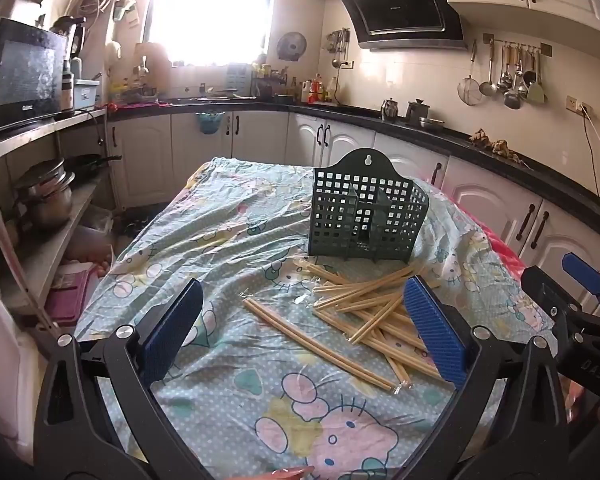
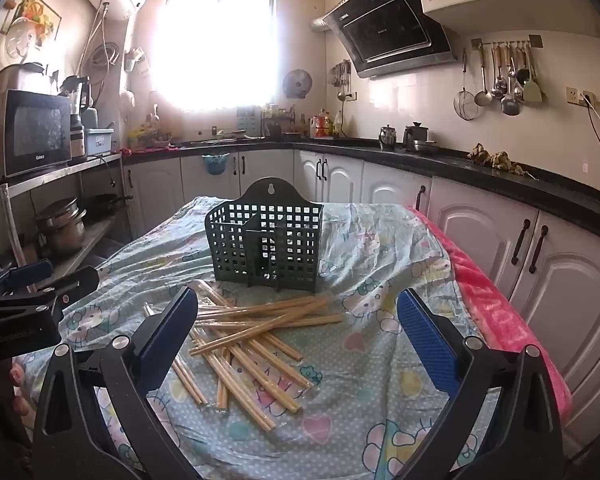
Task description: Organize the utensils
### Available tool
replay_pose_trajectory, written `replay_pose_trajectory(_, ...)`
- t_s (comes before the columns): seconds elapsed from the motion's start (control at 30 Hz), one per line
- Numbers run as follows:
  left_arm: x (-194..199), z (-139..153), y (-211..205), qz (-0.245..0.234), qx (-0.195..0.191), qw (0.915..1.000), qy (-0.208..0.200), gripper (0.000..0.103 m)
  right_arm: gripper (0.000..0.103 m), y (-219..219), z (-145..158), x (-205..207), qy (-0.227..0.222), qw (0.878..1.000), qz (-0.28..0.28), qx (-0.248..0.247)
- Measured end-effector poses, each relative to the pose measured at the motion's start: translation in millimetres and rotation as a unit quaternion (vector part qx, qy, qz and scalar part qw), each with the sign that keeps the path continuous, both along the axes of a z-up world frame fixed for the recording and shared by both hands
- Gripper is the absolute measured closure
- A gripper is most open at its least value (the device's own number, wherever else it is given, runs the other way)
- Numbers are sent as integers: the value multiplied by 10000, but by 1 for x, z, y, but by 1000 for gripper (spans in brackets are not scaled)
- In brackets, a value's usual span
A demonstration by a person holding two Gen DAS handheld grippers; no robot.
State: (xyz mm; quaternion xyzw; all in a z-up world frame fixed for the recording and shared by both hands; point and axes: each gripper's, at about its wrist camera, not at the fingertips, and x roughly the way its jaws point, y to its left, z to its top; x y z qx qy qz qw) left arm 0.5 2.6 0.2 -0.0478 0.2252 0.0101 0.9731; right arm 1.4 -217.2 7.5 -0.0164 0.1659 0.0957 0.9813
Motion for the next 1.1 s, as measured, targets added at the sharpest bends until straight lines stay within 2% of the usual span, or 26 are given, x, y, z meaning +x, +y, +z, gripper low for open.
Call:
replay_pose_trajectory(0.13,0,1,1,3,-2,10000,-9,10,6,2,-8,4,-32,10000,12,-20)
replay_pose_trajectory(1.1,-2,4,-1,5,25,10000,-78,10,6,3,-5,0,-98,9999,40,-9)
